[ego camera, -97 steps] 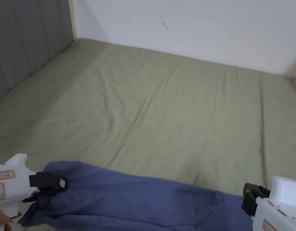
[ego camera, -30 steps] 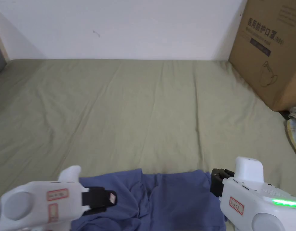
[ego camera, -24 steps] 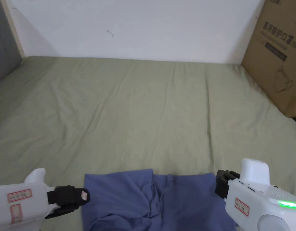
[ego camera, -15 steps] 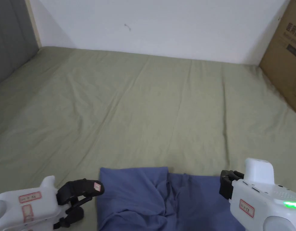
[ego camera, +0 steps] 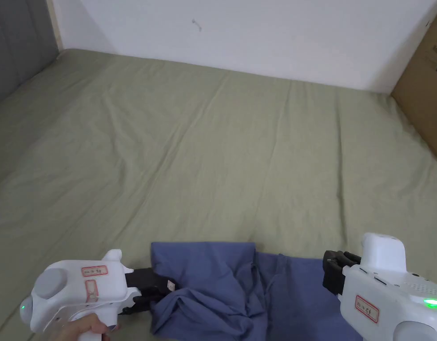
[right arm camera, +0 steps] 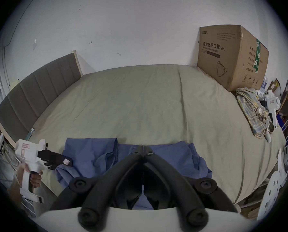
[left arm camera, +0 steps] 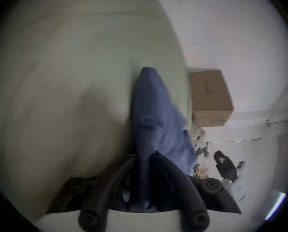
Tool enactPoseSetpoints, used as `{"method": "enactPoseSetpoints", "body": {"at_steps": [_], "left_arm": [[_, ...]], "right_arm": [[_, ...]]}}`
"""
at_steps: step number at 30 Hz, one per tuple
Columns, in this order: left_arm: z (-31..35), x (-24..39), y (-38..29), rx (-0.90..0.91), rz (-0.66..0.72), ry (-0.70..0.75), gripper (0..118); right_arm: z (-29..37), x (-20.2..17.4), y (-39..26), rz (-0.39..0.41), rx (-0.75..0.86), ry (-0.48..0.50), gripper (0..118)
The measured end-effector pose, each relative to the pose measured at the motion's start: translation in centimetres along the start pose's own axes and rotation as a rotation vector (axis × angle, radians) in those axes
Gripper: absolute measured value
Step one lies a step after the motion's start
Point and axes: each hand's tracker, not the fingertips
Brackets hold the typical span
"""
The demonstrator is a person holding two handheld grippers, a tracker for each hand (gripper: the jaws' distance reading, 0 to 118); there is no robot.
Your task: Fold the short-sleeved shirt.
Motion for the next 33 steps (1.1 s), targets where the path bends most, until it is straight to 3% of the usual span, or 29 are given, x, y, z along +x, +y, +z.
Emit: {"method": "enactPoseSetpoints", "body": {"at_steps": [1,8,20,27,33], "left_arm": [[0.6,-0.4,-0.1,0.013,0.066,-0.125,6],[3.9,0.3,0.2,0.009,-0.008,-0.063,6],[15.3,1.4,2.2,0.123,-0.097,0.188,6],[13.9,7.9,0.0,0.16,-0.154,0.206,7],[9.0,17.2,-2.3,0.093,-0.371,0.172,7]], "right_arm": [[0.0,0.0,0.0,-0.003,-0.002,0.001,1],[-0.2,0.7,-0.2,-0.028,-0.016,-0.004,1],[0.0,1.9,-0.6,-0.076,-0.008,0.002,1],[0.1,2.7,-1.2,-0.084,-0.013,0.01,1],[0.5,5.0,-1.5,-0.131,-0.001,0.017,1]]}}
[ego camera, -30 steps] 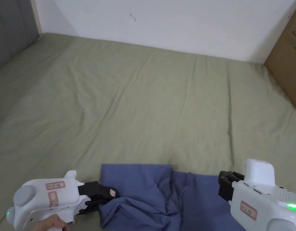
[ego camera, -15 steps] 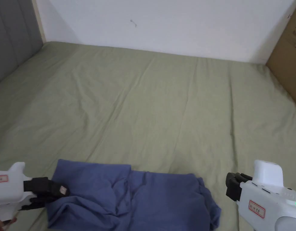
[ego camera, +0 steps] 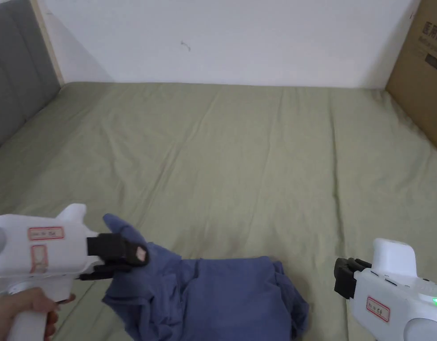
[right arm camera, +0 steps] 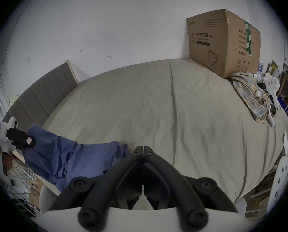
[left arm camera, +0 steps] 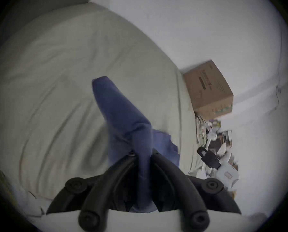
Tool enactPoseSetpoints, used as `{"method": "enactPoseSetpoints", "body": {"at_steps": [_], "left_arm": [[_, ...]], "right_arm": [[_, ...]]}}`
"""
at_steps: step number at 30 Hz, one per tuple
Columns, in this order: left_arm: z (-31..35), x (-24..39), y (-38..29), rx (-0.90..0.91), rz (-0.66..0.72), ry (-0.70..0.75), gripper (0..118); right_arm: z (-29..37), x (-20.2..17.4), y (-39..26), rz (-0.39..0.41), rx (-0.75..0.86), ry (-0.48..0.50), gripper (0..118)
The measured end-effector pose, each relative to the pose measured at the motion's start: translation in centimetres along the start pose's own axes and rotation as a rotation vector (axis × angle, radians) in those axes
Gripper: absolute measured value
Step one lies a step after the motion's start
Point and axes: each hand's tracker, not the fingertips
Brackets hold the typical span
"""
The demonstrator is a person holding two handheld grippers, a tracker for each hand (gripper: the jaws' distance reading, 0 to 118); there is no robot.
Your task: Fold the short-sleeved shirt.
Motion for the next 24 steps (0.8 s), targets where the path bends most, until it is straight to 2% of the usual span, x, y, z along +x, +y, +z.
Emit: {"method": "enactPoseSetpoints", "body": {"at_steps": [4,8,9,10,11,12,14,16,19,22,23,24], "left_arm": [[-5.2,4.9,-0.4,-0.084,-0.056,-0.051,7],[-12.0,8.0,-2.0,-0.209,-0.157,-0.018,11],[-13.2,8.3,-2.5,-0.217,-0.15,-0.021,19],[-14.5,8.6,-2.8,-0.244,-0.143,-0.036,43],[-15.5,8.6,-3.1,-0.273,-0.118,-0.079,75],[-16.3,8.6,-3.4,-0.304,-0.086,-0.117,98],[-16.5,8.6,-3.8,-0.298,-0.039,-0.156,98],[-16.3,8.4,-3.6,-0.303,-0.065,-0.149,99],[-14.8,7.6,-3.0,-0.245,-0.124,-0.036,99],[-12.6,5.9,-2.2,-0.185,-0.091,-0.013,97],[-11.8,5.3,-1.9,-0.157,-0.073,-0.009,90],[-11.1,4.8,-1.7,-0.129,-0.068,0.001,74]], "right_arm": [[0.4,2.0,-0.3,-0.03,0.011,-0.026,1],[0.6,4.0,-0.9,-0.092,0.002,-0.04,1],[0.6,4.4,-1.1,-0.1,0.001,-0.048,1],[0.6,4.9,-1.2,-0.108,-0.002,-0.056,1],[0.6,5.4,-1.3,-0.115,-0.006,-0.064,1],[0.6,5.8,-1.4,-0.124,-0.01,-0.071,1],[0.8,6.4,-1.7,-0.145,-0.016,-0.08,1],[0.9,6.9,-1.8,-0.159,-0.015,-0.086,1],[0.6,7.1,-1.8,-0.171,-0.02,-0.087,1],[0.4,6.8,-1.9,-0.171,-0.02,-0.08,1],[0.3,6.7,-1.9,-0.168,-0.023,-0.077,1],[0.2,6.5,-1.9,-0.163,-0.025,-0.074,1]]}}
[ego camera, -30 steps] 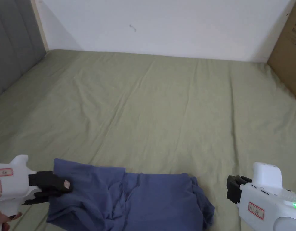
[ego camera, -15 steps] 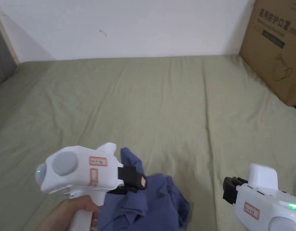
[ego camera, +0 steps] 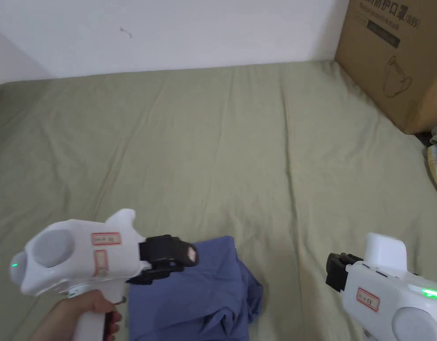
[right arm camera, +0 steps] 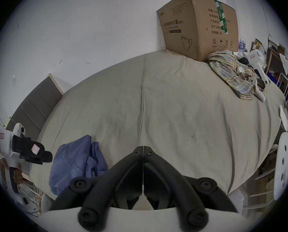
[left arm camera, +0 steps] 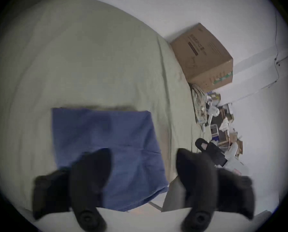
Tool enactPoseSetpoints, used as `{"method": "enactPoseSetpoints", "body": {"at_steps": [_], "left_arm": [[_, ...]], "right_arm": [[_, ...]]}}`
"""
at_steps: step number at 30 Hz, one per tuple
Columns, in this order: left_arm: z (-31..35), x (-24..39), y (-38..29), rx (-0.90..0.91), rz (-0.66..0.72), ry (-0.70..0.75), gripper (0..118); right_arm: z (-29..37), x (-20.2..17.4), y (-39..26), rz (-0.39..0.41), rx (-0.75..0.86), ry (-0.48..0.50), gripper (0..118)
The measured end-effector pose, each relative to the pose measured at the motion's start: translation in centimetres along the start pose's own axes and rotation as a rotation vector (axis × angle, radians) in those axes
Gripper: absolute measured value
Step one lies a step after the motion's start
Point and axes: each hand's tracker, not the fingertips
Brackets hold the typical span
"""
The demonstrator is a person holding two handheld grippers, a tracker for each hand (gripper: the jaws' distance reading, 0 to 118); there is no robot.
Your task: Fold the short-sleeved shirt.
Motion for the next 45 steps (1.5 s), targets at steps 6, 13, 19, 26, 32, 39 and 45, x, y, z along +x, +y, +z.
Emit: {"method": "enactPoseSetpoints", "body": {"at_steps": [6,13,19,26,32,39,45], "left_arm": [[0.3,-1.8,-1.5,-0.015,0.002,0.08,10],[-6.3,0.2,-4.3,-0.181,-0.033,0.0,10],[-10.6,3.3,-6.0,-0.246,-0.1,0.016,9],[-11.3,5.7,-6.7,-0.257,-0.184,0.009,10],[-10.7,6.3,-7.4,-0.278,-0.216,-0.056,10],[-4.8,3.5,-5.6,-0.153,-0.146,-0.179,10],[3.4,-3.0,-3.5,0.06,-0.024,-0.142,9]], "right_arm": [[-0.7,-0.6,-0.4,0.011,-0.018,0.017,1],[-0.6,-0.5,-0.6,0.014,-0.029,0.018,1],[-0.2,0.6,-0.3,-0.009,-0.021,0.002,1],[-0.2,0.9,-0.4,-0.018,-0.025,-0.004,1],[0.0,-0.2,-0.5,0.017,-0.033,0.009,1],[0.7,-1.9,0.4,0.079,-0.023,0.021,1],[1.2,-5.2,2.3,0.151,-0.017,0.089,1]]}}
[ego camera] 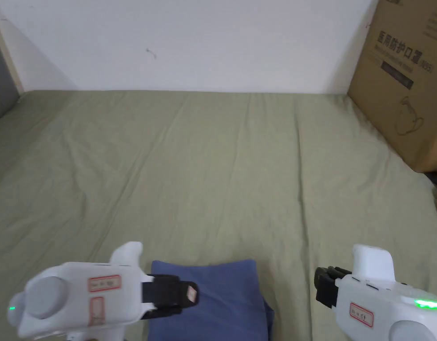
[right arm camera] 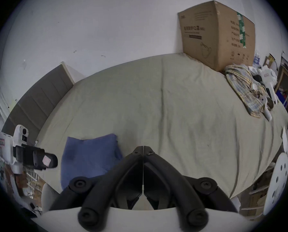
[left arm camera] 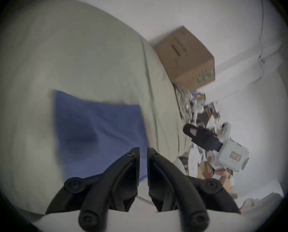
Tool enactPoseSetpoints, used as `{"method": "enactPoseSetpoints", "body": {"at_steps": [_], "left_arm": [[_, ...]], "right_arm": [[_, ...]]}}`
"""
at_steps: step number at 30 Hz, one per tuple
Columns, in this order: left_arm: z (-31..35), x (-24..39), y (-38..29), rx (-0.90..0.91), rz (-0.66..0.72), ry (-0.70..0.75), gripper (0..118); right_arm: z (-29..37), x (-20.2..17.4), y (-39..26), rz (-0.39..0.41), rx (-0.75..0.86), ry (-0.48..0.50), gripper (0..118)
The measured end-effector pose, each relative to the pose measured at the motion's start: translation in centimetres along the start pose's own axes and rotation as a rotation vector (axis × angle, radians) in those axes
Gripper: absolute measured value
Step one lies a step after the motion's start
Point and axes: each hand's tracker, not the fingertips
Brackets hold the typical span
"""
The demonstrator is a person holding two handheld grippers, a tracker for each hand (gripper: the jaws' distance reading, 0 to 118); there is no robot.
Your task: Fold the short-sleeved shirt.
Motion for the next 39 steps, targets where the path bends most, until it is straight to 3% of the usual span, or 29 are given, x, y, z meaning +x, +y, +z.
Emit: {"method": "enactPoseSetpoints", "body": {"at_steps": [4,7,11,16,18,19,20,22,23,30,36,37,39], "left_arm": [[4.2,-4.4,-0.5,0.061,0.075,0.032,9],[5.5,-6.3,-1.9,0.081,0.127,0.043,9],[5.7,-8.4,-3.7,0.098,0.214,0.045,9],[4.7,-9.6,-5.0,0.062,0.232,0.002,10],[4.2,-9.8,-5.1,0.057,0.233,-0.003,11],[3.8,-10.7,-4.9,0.052,0.241,-0.017,19],[3.3,-10.8,-4.7,0.043,0.248,-0.031,37],[1.8,-10.8,-4.1,0.006,0.257,-0.057,103],[1.3,-10.7,-3.6,-0.006,0.255,-0.078,111],[-4.1,-10.5,-0.7,-0.08,0.252,-0.13,111],[-7.9,-11.0,0.4,-0.097,0.304,-0.261,107],[-8.4,-11.1,0.4,-0.088,0.311,-0.268,89],[-9.0,-11.2,0.1,-0.092,0.291,-0.215,31]], "right_arm": [[-0.9,-4.0,1.9,0.082,-0.055,0.104,1],[-3.5,-7.4,2.5,0.136,-0.228,0.17,1],[-8.0,-10.6,0.9,0.144,-0.395,0.264,1],[-11.9,-12.1,-2.1,0.147,-0.53,0.186,1],[-12.1,-12.0,-2.4,0.139,-0.515,0.207,1],[-11.9,-12.0,-2.2,0.13,-0.511,0.206,1],[-11.8,-11.9,-2.1,0.127,-0.508,0.207,1],[-11.8,-11.8,-2.0,0.126,-0.507,0.21,1],[-11.8,-11.8,-2.0,0.127,-0.506,0.211,1],[-11.7,-11.8,-2.2,0.123,-0.496,0.209,1],[-11.7,-11.3,-2.4,0.097,-0.484,0.219,1],[-11.6,-11.3,-2.3,0.091,-0.484,0.22,1],[-11.5,-11.2,-2.3,0.083,-0.48,0.217,1]]}}
